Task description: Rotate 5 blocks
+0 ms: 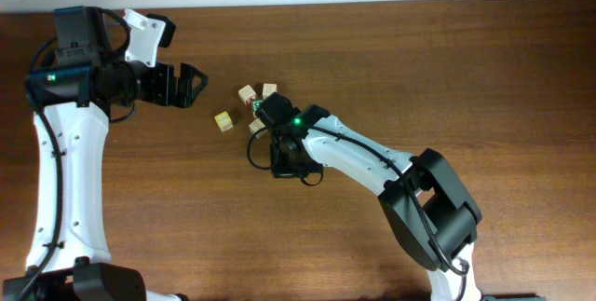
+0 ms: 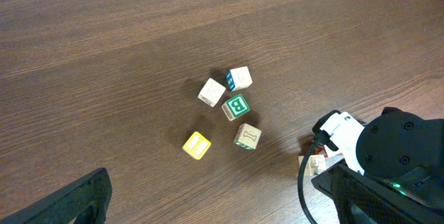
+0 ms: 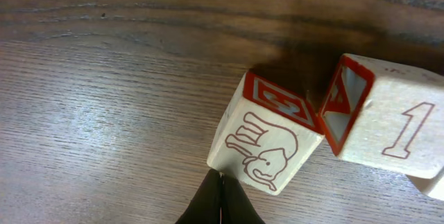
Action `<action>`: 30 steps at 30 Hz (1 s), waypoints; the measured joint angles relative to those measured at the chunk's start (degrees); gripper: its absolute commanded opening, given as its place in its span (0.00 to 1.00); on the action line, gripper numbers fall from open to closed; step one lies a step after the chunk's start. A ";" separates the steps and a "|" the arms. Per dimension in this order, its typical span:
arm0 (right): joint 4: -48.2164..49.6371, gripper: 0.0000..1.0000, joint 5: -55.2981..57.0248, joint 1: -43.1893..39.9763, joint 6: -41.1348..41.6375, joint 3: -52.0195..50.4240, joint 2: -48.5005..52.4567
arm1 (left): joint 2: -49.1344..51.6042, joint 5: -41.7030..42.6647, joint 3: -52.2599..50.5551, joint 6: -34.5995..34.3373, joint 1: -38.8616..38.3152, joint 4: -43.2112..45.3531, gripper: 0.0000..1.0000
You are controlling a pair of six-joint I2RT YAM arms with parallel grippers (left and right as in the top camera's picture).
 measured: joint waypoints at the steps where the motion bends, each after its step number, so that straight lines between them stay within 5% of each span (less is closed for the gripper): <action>1: -0.04 0.04 -0.02 -0.15 0.20 0.00 0.11 | 0.00 0.00 0.00 0.00 0.00 0.00 0.99; 17: -0.24 0.04 1.03 -3.54 -0.46 0.02 0.44 | 0.00 0.00 0.00 0.00 0.00 0.00 0.99; 21: -6.49 0.04 2.19 -4.17 -2.03 3.32 -1.90 | 0.00 -0.02 0.00 0.00 0.00 0.02 0.99; 30: -17.03 0.04 4.83 -24.11 -0.20 -2.58 -10.47 | 0.00 -0.02 0.00 0.00 0.00 -0.09 0.99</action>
